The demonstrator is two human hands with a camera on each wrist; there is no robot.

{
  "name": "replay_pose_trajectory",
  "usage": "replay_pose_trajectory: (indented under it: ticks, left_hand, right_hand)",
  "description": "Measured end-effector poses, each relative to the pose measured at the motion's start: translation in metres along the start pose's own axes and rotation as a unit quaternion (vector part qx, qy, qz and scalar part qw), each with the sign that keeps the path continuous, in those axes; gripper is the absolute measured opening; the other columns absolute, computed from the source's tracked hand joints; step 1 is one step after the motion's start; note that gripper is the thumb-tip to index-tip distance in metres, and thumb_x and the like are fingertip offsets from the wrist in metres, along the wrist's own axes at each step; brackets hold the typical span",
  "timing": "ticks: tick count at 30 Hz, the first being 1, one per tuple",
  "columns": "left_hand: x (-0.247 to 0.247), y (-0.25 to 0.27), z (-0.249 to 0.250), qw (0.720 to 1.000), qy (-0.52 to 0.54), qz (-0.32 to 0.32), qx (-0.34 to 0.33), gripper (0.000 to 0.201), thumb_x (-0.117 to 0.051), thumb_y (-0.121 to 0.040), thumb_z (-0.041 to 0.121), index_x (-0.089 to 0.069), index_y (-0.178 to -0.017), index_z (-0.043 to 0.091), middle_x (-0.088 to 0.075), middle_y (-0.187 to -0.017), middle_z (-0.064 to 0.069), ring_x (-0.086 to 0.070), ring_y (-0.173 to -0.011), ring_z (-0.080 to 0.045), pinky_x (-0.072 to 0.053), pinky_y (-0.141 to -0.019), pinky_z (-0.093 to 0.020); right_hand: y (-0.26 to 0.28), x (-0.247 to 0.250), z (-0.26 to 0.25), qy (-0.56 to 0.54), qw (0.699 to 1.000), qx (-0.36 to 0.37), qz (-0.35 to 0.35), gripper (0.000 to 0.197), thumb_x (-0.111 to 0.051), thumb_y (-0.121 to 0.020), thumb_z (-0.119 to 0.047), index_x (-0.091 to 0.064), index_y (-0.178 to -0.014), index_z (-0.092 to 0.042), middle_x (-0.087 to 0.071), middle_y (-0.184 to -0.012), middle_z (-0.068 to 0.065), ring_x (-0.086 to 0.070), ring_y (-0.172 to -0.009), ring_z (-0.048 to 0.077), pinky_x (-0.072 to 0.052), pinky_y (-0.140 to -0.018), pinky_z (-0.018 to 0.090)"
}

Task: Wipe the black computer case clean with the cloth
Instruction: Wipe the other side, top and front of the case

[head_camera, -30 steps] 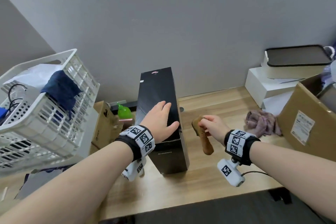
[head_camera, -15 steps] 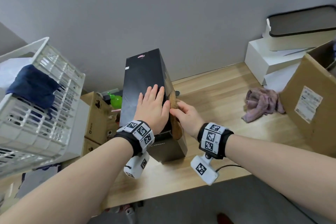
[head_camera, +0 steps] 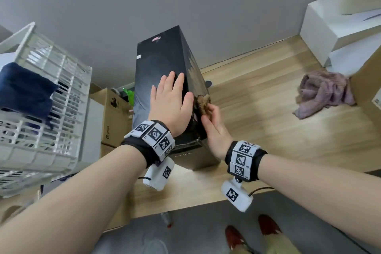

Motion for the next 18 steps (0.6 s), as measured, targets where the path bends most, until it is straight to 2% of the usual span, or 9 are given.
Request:
replay_pose_trajectory:
  ticks: [2, 5, 8, 9, 11, 12, 14, 16, 18]
  left_hand:
    - [0.001, 0.000, 0.000, 1.000, -0.001, 0.001, 0.002, 0.064, -0.021, -0.095, 0.044, -0.020, -0.156, 0.025, -0.014, -0.165, -0.001, -0.005, -0.152, -0.020, -0.004, -0.123, -0.047]
    - [0.001, 0.000, -0.001, 1.000, 0.005, 0.002, 0.001, 0.064, -0.021, -0.094, 0.043, -0.022, -0.156, 0.025, -0.015, -0.165, 0.000, -0.007, -0.152, -0.020, -0.005, -0.123, -0.047]
    - [0.002, -0.001, -0.002, 1.000, 0.007, 0.005, -0.004, 0.062, -0.022, -0.095, 0.042, -0.024, -0.155, 0.025, -0.018, -0.164, 0.000, -0.010, -0.151, -0.021, -0.009, -0.123, -0.048]
    - [0.003, -0.002, -0.003, 1.000, 0.007, 0.006, -0.005, 0.061, -0.023, -0.095, 0.042, -0.026, -0.154, 0.025, -0.020, -0.163, -0.001, -0.013, -0.151, -0.021, -0.010, -0.122, -0.048]
    - [0.007, -0.007, -0.003, 1.000, 0.014, 0.019, -0.002, 0.058, -0.025, -0.096, 0.041, -0.035, -0.150, 0.025, -0.029, -0.159, -0.002, -0.023, -0.147, -0.024, -0.015, -0.121, -0.048]
    - [0.008, -0.010, -0.003, 0.999, 0.016, 0.033, 0.000, 0.056, -0.025, -0.095, 0.041, -0.041, -0.146, 0.025, -0.036, -0.155, -0.002, -0.029, -0.143, -0.026, -0.017, -0.120, -0.049]
    - [0.008, -0.013, 0.000, 0.998, 0.005, 0.059, 0.000, 0.054, -0.024, -0.095, 0.042, -0.046, -0.141, 0.024, -0.042, -0.150, -0.003, -0.033, -0.140, -0.026, -0.013, -0.120, -0.052]
    - [0.004, -0.014, 0.002, 0.999, 0.004, 0.052, 0.000, 0.059, -0.022, -0.095, 0.044, -0.040, -0.146, 0.021, -0.033, -0.156, -0.005, -0.021, -0.147, -0.023, -0.004, -0.122, -0.051]
    - [0.001, -0.016, 0.001, 0.999, 0.013, 0.030, 0.008, 0.064, -0.019, -0.095, 0.046, -0.030, -0.152, 0.020, -0.022, -0.162, -0.005, -0.011, -0.151, -0.021, 0.000, -0.123, -0.050]
  right_hand:
    - [-0.003, 0.000, 0.004, -0.015, 1.000, -0.020, 0.004, 0.048, -0.041, -0.094, -0.045, -0.033, -0.138, -0.028, -0.052, -0.141, 0.006, -0.049, -0.131, 0.015, -0.034, -0.116, 0.045]
    - [-0.014, 0.006, 0.004, -0.055, 0.996, -0.068, 0.005, 0.038, -0.039, -0.101, -0.031, -0.032, -0.135, -0.013, -0.055, -0.130, 0.009, -0.050, -0.125, 0.021, -0.036, -0.113, 0.040]
    - [-0.023, 0.022, -0.003, -0.048, 0.991, -0.122, 0.036, 0.032, -0.039, -0.103, -0.040, -0.038, -0.128, -0.020, -0.058, -0.119, 0.003, -0.052, -0.119, 0.024, -0.037, -0.110, 0.044]
    - [-0.026, 0.027, -0.004, -0.037, 0.988, -0.141, 0.051, 0.039, -0.039, -0.101, -0.046, -0.041, -0.130, -0.020, -0.058, -0.122, 0.004, -0.051, -0.121, 0.024, -0.035, -0.111, 0.042]
    - [-0.029, 0.033, -0.012, -0.028, 0.987, -0.147, 0.059, 0.069, -0.041, -0.088, -0.062, -0.041, -0.144, -0.021, -0.053, -0.142, 0.001, -0.045, -0.135, 0.020, -0.029, -0.118, 0.043]
    - [-0.028, 0.032, -0.016, -0.036, 0.990, -0.131, 0.048, 0.078, -0.041, -0.083, -0.066, -0.039, -0.149, -0.024, -0.047, -0.149, -0.003, -0.040, -0.140, 0.014, -0.025, -0.121, 0.043]
    - [-0.019, 0.026, -0.026, -0.031, 0.998, -0.062, -0.014, 0.074, -0.036, -0.090, -0.061, -0.034, -0.153, -0.023, -0.037, -0.157, -0.008, -0.030, -0.145, 0.004, -0.017, -0.124, 0.037]
    - [-0.003, 0.013, -0.032, 0.017, 0.995, 0.019, -0.092, 0.063, -0.025, -0.101, -0.043, -0.019, -0.157, -0.017, -0.019, -0.163, -0.008, -0.014, -0.149, -0.002, -0.008, -0.125, 0.030]
    - [0.009, 0.002, -0.027, 0.062, 0.985, 0.090, -0.134, 0.061, -0.021, -0.103, -0.034, -0.004, -0.158, -0.014, -0.001, -0.166, -0.005, 0.001, -0.151, 0.000, -0.002, -0.125, 0.033]
Point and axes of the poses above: each hand's wrist, its own y-axis away from the middle knuckle, its own x-axis out of the back of the hand, z = x × y, the point moved 1 cm from there along -y, towards the middle knuckle
